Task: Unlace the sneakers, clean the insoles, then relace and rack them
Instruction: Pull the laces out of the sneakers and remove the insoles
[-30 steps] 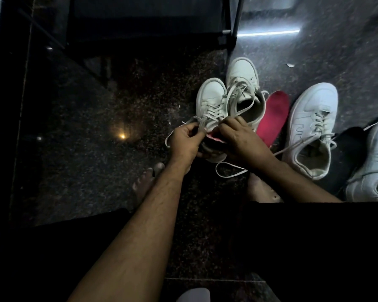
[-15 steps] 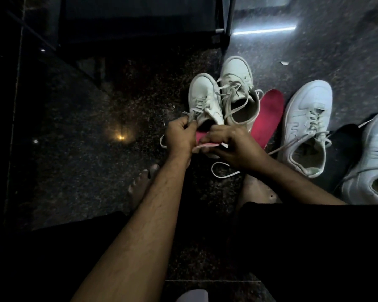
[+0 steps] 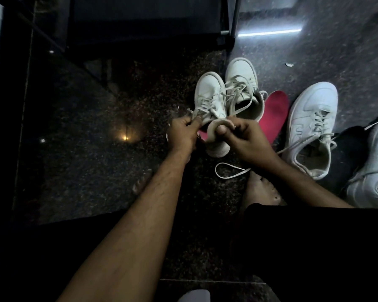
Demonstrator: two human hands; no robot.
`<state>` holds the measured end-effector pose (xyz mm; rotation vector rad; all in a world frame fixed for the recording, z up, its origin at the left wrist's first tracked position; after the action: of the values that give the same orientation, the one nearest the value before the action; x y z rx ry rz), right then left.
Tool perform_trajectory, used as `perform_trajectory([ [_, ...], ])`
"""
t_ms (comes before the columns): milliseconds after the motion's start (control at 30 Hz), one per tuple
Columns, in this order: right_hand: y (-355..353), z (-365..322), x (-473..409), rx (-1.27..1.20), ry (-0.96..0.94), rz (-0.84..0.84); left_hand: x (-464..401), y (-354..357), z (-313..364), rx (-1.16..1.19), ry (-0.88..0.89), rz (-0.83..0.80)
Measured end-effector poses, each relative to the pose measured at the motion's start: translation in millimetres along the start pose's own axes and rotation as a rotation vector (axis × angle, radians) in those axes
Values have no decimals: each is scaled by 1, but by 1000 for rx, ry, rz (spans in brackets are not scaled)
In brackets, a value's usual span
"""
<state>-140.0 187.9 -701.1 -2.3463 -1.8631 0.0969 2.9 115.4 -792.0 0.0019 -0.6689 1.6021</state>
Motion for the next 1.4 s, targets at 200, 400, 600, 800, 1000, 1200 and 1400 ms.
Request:
perform_trajectory([
  [200, -17, 22, 12, 190, 232, 56, 29, 4, -10, -217, -153, 70],
  [400, -31, 30, 7, 867, 68, 115, 41, 20, -16, -256, -233, -129],
  [600, -24, 42, 6, 476, 249, 165, 36, 41, -40, -90, -309, -219],
  [800, -20, 43, 13, 44, 493, 75, 51, 46, -33, -12, -550, -276],
  [1000, -20, 35, 21, 127, 457, 10, 64, 48, -22, 143, -603, -245],
  [1200, -23, 20, 13, 450, 211, -33, 82, 39, -7, 289, -706, -245],
  [1400, -43, 7, 10, 1021, -48, 137, 94, 48, -11, 180, -655, -207],
])
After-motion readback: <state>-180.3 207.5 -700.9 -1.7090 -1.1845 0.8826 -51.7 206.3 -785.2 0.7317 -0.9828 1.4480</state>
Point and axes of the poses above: each hand's wrist, its own x-axis away from the middle knuckle, its own y-axis out of the palm, z = x × y, the point moved 10 cm from there along -x, towards the middle knuckle, and after that the axes turned 12 degrees about z, right-handed, at the moved point
